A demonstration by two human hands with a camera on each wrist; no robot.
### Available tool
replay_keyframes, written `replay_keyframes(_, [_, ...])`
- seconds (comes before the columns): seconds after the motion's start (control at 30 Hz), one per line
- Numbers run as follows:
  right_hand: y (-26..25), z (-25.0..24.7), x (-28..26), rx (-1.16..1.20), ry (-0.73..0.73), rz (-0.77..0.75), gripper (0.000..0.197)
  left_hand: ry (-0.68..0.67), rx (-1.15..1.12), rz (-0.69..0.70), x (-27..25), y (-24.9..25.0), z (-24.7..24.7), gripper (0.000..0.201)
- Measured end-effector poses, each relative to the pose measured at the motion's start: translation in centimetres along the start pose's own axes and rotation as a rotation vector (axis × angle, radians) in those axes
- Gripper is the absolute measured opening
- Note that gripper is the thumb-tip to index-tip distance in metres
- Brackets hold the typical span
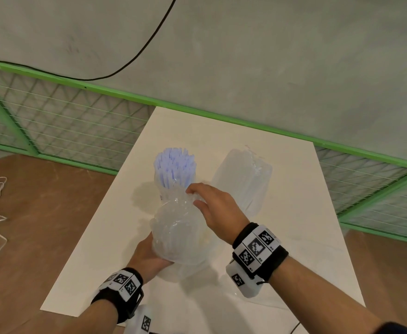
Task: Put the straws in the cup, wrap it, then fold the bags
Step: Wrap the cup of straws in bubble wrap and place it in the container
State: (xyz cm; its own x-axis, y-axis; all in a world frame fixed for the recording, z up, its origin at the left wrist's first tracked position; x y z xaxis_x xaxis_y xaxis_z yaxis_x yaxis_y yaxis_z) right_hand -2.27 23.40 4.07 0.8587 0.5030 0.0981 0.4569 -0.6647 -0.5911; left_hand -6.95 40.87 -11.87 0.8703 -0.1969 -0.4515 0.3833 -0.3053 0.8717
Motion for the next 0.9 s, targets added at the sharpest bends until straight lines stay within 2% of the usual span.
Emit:
replay_keyframes(0.1, [-0.1,0.0,-0.1,-0.012,0.018,0.012,0.029,0.002,0.018,-0.011,0.1,-0.1,0.0,0.058])
replay_keyframes(0.3, [0.2,0.1,-0.5,-0.046,-0.115,-0.023,0.043,0.003,0.009,-0.009,0.1,0.0,0.1,0.056])
replay_keyframes(0.57, [0.4,0.3,-2.0,-0.066,0.075,-0.063,0.04,0.008,-0.011,-0.002,0.3,-0.3,0.1,0.057])
replay_keyframes(0.7, [0.5,0.4,-2.0,-0.052,0.102,-0.063,0.043,0.016,-0.001,-0.007,0.2,-0.1,0.2,0.054])
replay_keyframes(0.9, [0.3,0.3,-1.5,-0.017,0.116,-0.09,0.02,0.02,-0.012,-0.012,0.0,-0.3,0.2,0.065])
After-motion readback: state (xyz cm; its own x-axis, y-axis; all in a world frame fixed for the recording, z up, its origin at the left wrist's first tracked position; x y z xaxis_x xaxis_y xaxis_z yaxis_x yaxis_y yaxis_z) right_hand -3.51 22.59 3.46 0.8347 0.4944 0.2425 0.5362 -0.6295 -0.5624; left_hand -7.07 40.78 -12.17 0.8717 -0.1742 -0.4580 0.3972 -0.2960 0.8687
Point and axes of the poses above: each hand's wrist, its own x-axis towards the middle knuckle, its own z-axis out of the palm, y = z × x, the point moved 5 cm from there along x, towards the middle knuckle, and after that the axes turned 8 degrees about -y, right-handed, at the moved point
